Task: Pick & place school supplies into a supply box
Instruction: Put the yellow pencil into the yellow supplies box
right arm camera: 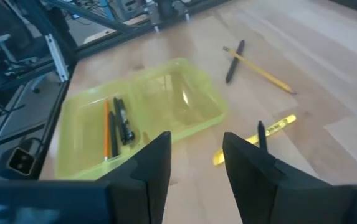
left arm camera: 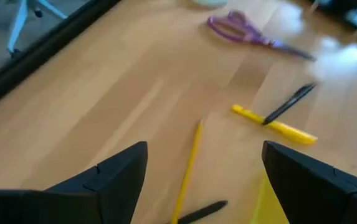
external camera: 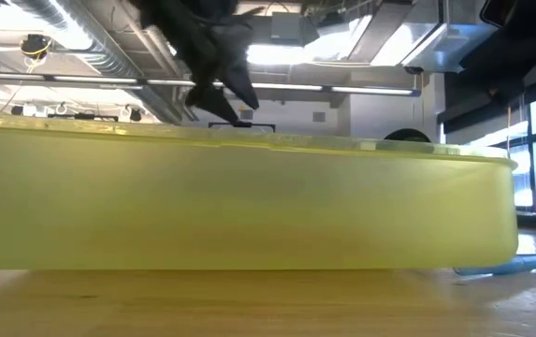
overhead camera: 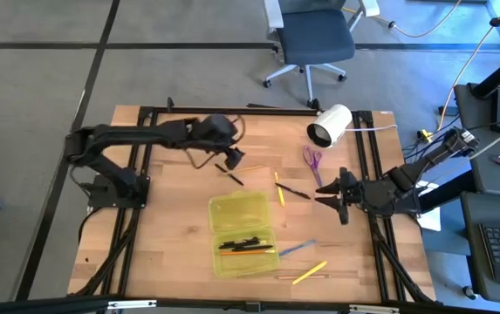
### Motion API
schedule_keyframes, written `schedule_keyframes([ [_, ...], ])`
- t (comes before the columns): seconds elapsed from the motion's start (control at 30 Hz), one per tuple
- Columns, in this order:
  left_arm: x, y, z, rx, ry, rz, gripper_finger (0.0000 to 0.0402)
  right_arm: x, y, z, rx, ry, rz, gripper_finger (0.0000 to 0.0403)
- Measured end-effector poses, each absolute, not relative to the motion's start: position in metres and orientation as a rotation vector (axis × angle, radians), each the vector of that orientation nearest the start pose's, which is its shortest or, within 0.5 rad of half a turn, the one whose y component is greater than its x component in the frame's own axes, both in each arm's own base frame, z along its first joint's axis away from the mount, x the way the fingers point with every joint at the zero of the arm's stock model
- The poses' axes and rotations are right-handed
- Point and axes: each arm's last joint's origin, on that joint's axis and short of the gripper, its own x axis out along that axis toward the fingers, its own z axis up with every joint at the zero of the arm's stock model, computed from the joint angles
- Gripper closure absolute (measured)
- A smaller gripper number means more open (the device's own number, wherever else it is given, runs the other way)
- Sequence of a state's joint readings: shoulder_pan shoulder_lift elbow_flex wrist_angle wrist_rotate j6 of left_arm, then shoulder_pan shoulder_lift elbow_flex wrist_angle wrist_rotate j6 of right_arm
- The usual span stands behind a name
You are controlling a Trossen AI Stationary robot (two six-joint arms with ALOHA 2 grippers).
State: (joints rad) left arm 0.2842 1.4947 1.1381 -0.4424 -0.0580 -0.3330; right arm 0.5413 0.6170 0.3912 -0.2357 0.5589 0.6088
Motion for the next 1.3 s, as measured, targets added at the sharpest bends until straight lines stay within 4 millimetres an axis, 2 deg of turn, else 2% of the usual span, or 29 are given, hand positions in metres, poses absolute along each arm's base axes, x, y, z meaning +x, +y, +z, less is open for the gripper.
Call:
schedule_keyframes([
  [0.17, 0.335, 0.108, 0.248, -0.386, 0.95, 0.419, 0.0096, 0.128, 0.056, 0.217, 0.374, 0.39, -0.146, 0.0253],
  [0.37, 0.357, 0.114, 0.216, -0.36, 1.215, 0.359, 0.0096, 0.129, 0.055, 0.217, 0.384, 0.398, -0.137, 0.0253],
  [0.5, 0.367, 0.116, 0.198, -0.361, 1.273, 0.355, 0.0096, 0.129, 0.055, 0.217, 0.383, 0.399, -0.137, 0.0253],
  [0.73, 0.372, 0.115, 0.172, -0.375, 1.355, 0.353, 0.0096, 0.129, 0.055, 0.217, 0.383, 0.399, -0.137, 0.0253],
  [0.9, 0.374, 0.111, 0.169, -0.361, 1.364, 0.346, 0.0104, 0.129, 0.055, 0.217, 0.383, 0.399, -0.137, 0.0253],
  [1.3, 0.377, 0.109, 0.169, -0.351, 1.341, 0.357, 0.0181, 0.129, 0.055, 0.217, 0.38, 0.4, -0.135, 0.0253],
])
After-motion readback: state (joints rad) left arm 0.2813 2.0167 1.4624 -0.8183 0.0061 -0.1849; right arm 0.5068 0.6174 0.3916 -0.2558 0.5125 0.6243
